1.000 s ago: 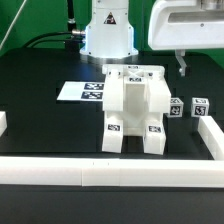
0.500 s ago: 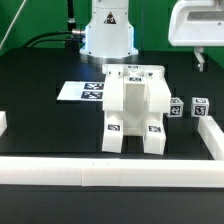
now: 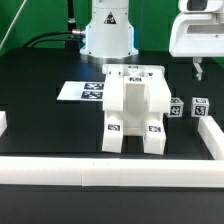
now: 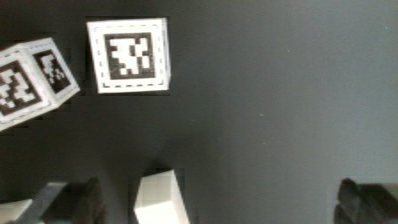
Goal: Assemble chair
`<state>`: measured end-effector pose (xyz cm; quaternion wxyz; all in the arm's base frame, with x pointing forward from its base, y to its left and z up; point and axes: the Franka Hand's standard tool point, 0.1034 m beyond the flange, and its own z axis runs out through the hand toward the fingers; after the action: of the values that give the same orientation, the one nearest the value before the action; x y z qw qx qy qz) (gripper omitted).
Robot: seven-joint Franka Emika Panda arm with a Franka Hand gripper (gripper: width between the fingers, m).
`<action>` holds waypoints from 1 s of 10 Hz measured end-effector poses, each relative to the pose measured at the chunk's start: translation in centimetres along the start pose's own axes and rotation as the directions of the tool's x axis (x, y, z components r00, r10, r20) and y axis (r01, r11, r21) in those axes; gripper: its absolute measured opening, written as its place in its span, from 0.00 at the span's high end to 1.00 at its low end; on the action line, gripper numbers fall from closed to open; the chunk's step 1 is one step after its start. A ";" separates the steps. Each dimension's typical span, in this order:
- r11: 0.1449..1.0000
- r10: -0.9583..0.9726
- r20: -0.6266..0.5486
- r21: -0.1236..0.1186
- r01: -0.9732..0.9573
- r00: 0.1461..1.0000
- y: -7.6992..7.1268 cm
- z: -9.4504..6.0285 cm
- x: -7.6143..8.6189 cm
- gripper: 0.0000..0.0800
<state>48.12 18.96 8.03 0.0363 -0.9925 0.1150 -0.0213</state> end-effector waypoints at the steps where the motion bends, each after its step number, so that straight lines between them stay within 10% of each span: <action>1: 1.000 -0.007 -0.009 -0.001 0.007 1.000 0.4 0.7 -1.0 0.19; 10: 1.000 -0.022 0.008 -0.021 0.022 1.000 -0.1 3.6 -5.4 0.19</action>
Offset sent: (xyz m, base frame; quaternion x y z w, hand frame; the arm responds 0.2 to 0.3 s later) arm -0.0172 0.0082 -0.0215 -0.0237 0.0169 0.0018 0.9996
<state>43.08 20.49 4.30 0.0257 -0.9941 0.1041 -0.0168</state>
